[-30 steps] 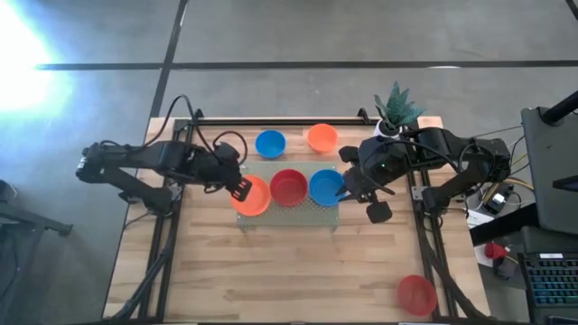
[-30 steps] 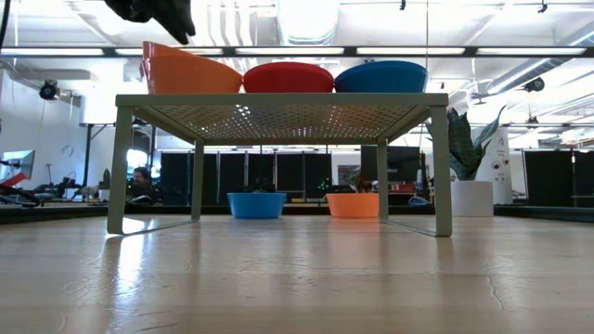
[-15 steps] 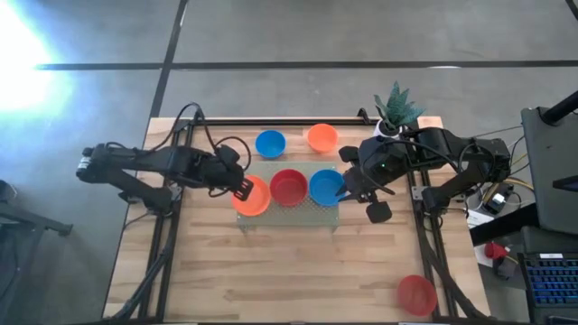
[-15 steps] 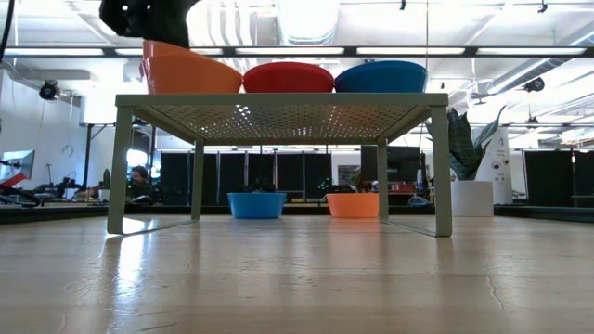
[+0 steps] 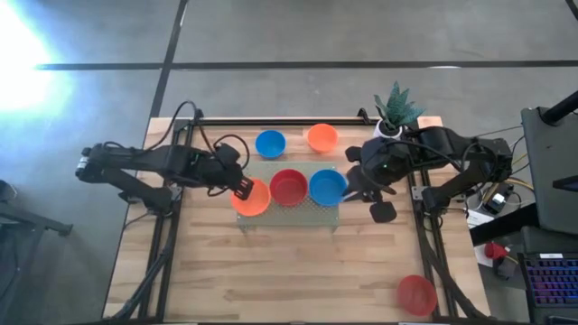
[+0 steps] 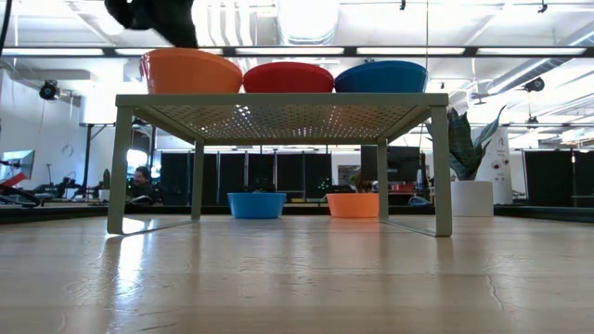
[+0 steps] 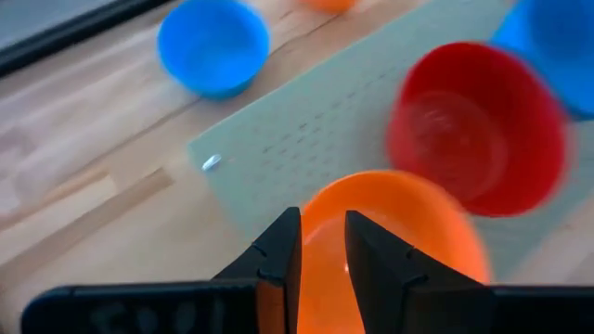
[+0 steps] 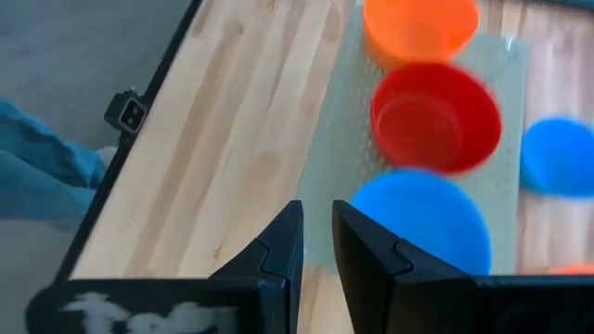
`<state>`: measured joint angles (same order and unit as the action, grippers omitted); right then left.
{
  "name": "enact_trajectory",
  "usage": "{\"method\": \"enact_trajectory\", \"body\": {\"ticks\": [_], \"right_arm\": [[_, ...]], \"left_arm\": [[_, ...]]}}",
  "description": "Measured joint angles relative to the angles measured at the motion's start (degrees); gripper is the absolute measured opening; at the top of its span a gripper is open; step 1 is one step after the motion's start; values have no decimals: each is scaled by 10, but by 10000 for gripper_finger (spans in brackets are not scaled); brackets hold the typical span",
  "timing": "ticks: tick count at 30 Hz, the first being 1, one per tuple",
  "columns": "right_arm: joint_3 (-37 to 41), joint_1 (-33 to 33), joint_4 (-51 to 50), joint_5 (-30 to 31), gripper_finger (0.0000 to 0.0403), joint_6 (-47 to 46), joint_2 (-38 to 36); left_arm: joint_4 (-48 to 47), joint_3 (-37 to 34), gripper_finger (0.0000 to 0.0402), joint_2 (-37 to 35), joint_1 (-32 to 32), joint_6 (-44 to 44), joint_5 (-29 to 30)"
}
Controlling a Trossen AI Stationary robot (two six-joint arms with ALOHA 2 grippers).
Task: Pick & Place Mini bowls
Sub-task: Stack the red bowl on top of the other red bowls on the shelf
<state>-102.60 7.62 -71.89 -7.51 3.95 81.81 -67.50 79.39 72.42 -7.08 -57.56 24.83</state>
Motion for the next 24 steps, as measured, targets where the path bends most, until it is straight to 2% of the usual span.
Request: {"method": "enact_trajectory", "body": {"ticks": [11, 24], "right_arm": [[1, 50, -142, 0, 57, -92, -8], [44, 228, -163, 0, 57, -210, -20]], "left_arm": [[162, 19, 78, 1, -81, 184, 8], [193, 19, 78, 1, -183, 198, 90]]}}
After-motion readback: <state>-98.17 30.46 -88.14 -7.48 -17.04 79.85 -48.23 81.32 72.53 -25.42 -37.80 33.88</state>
